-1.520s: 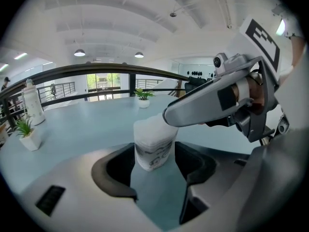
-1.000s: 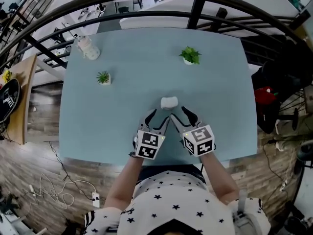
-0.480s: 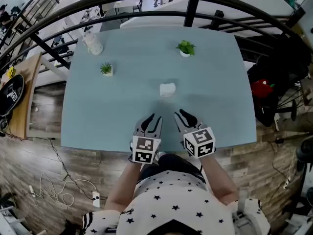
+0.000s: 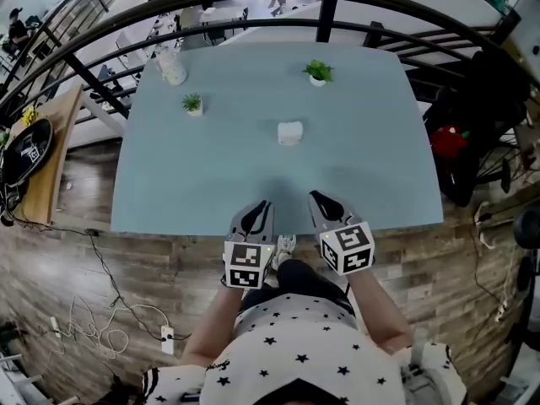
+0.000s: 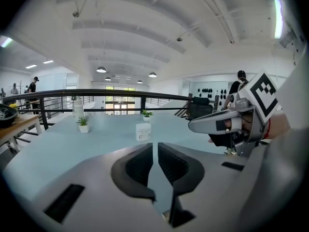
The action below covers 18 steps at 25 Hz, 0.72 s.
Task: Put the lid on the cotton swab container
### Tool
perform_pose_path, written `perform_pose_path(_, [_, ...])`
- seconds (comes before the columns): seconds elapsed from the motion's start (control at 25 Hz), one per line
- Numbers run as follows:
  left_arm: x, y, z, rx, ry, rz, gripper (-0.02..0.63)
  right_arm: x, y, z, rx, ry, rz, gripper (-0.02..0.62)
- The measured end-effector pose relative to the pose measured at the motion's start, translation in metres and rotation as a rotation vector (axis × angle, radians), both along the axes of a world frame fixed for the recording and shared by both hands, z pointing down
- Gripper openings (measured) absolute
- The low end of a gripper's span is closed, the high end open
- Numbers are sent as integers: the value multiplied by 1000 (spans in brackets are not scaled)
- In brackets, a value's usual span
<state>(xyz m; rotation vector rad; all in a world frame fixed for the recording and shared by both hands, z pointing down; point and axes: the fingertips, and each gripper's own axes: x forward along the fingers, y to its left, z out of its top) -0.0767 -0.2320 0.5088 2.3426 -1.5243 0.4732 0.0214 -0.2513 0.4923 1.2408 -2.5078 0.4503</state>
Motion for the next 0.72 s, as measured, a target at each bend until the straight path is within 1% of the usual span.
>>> perform_pose_path(0.24, [-5, 49, -7, 21, 5, -12, 28, -1, 47, -8, 41, -2, -11, 8])
perform_pose_path(0.56, [-3, 119, -21, 58, 4, -19, 26, 0, 117, -16, 67, -7, -25, 8])
perform_pose_path(0.72, [-4, 147, -30, 68, 23, -28, 21, 1, 147, -22, 79, -9, -32, 8])
